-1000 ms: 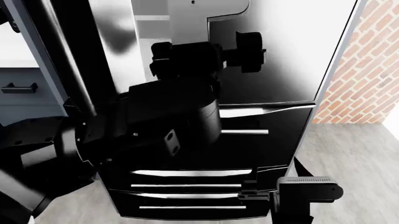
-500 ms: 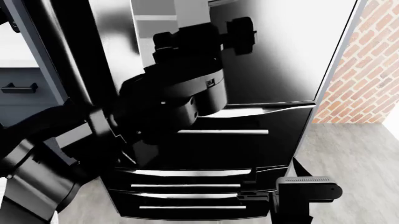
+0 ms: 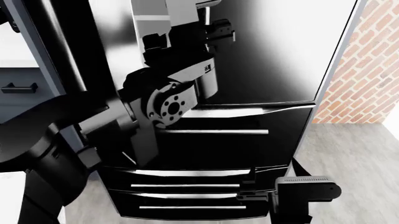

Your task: Open the fridge doors

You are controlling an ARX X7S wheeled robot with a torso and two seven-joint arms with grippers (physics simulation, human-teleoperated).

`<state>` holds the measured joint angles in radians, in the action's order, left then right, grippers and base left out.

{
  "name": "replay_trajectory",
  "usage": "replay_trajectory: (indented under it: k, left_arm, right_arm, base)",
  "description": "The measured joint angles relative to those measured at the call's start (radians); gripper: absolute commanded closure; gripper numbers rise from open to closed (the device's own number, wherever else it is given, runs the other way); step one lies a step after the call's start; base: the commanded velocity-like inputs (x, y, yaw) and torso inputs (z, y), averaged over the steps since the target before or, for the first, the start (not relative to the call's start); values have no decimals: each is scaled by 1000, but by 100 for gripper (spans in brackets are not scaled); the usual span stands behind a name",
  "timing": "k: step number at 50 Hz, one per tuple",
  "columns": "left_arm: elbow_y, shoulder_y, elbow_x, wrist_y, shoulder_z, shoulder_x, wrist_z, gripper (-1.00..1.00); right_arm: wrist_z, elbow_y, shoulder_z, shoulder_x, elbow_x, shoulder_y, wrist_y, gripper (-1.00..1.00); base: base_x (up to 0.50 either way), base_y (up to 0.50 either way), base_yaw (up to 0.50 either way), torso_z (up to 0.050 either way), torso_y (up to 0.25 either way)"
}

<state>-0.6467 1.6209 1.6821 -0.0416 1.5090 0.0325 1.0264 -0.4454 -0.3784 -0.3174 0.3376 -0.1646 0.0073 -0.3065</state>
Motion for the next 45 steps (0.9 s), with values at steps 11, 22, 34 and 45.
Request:
replay_trajectory:
  k: [11,22,34,45]
  left_arm:
    - [-67,11,47,-35,65,-6,-18,-100]
    - [-95,-10,65,-50,88,-8,-7,-100]
    - [-52,-39,81,-69,88,12,92,-100]
    - [75,-52,63,-119,86,78,265,-100]
  right_arm:
    - [0,2,-7,2,-1,3,-1,-100]
    - [-1,1,-11,5,-3,5,-1,-100]
    - [-5,-6,-13,9,-4,3,-3,-100]
    - [-10,-17,-13,14,-8,1,-6,-100]
  base:
    - [0,0,0,0,0]
    - [0,0,0,0,0]
    - [0,0,0,0,0]
    - [0,0,0,0,0]
